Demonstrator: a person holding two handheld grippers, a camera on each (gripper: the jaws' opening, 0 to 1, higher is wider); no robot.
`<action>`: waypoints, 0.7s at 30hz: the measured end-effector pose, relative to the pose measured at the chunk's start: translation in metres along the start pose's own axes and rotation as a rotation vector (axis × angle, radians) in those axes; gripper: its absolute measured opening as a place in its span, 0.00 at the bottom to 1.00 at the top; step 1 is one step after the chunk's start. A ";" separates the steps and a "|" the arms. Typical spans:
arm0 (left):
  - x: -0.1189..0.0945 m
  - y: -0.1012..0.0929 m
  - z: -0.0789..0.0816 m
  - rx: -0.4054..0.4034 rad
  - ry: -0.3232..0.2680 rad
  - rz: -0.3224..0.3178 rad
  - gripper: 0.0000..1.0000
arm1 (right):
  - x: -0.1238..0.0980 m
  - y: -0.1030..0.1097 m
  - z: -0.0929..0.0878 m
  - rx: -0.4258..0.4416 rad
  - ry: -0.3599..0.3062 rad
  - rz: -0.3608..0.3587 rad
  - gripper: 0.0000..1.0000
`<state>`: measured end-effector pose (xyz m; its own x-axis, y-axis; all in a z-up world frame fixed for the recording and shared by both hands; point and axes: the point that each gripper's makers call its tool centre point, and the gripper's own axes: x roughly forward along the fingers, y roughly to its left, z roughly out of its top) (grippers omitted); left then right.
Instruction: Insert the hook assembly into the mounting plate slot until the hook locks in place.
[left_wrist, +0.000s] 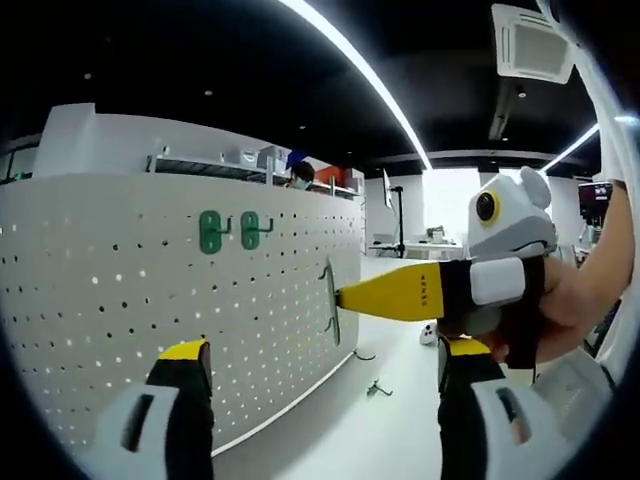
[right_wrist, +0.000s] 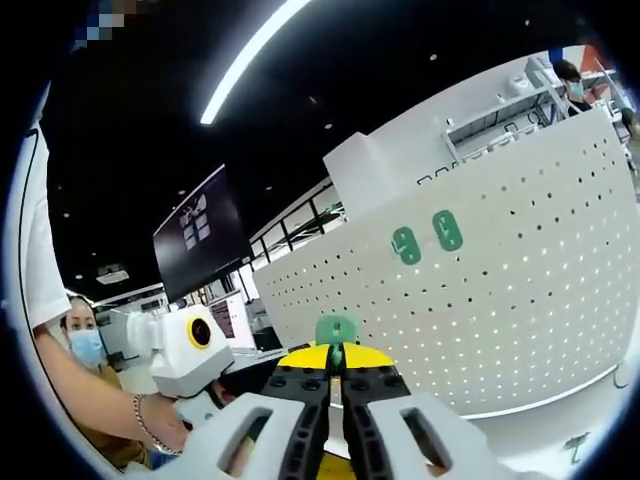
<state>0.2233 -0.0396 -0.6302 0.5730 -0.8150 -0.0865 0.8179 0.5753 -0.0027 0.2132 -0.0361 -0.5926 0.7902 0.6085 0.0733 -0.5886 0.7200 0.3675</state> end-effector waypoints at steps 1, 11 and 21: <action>0.000 0.000 0.000 -0.004 0.001 -0.002 0.95 | 0.000 0.000 0.000 -0.005 -0.001 0.000 0.00; -0.001 0.001 -0.004 -0.002 0.014 0.003 0.92 | 0.001 -0.003 0.001 -0.285 0.038 -0.041 0.00; -0.001 0.001 -0.004 -0.007 0.011 0.007 0.92 | 0.003 0.000 -0.001 -0.348 0.050 -0.040 0.00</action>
<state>0.2229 -0.0379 -0.6343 0.5783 -0.8099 -0.0979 0.8133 0.5818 -0.0088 0.2154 -0.0336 -0.5929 0.8093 0.5871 0.0166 -0.5874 0.8087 0.0306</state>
